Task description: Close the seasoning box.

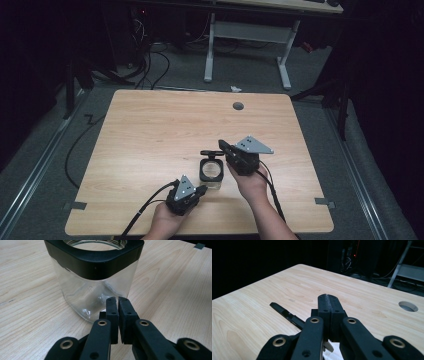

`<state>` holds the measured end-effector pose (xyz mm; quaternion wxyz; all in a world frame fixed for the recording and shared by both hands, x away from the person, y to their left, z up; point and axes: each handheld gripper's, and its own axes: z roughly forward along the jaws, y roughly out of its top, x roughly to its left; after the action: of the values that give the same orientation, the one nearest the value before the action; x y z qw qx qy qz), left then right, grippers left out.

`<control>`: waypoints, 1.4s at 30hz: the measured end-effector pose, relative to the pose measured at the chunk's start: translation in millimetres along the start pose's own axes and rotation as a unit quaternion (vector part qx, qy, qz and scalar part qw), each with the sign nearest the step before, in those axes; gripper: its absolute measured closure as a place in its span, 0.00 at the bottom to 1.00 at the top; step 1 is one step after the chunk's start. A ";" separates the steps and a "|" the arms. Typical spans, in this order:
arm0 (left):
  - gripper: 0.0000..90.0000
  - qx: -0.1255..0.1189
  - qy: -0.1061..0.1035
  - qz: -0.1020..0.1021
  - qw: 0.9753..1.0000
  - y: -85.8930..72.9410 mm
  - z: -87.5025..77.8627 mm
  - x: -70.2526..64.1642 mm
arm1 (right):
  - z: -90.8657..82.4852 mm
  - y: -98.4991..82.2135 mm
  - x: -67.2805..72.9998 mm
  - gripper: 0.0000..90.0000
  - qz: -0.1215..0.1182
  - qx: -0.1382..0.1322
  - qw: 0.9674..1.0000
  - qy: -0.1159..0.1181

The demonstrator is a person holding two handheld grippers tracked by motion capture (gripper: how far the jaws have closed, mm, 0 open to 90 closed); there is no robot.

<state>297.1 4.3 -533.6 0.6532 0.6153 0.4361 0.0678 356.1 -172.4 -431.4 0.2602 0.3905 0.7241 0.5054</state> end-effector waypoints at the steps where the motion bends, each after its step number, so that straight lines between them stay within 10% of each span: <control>1: 0.97 0.000 0.000 0.000 1.000 0.0 0.0 0.0 | -0.6 -1.9 0.9 1.00 0.000 0.001 1.000 -0.001; 24: 0.97 -0.003 0.001 0.003 1.000 -0.2 -0.8 -0.2 | -18.3 -52.9 15.8 1.00 0.006 0.027 1.000 0.007; 33: 0.96 0.018 -0.015 0.002 1.000 6.6 -12.9 -2.2 | -33.6 -55.3 -4.2 0.99 0.020 0.019 0.999 -0.023; 42: 0.93 0.014 0.007 0.045 0.999 29.7 -37.0 20.1 | -50.5 -80.2 -45.6 0.96 0.059 0.036 0.995 -0.076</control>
<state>298.5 51.4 -512.6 0.6379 0.6428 0.4133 0.0954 318.4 -251.7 -489.3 0.2701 0.4792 0.6952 0.4627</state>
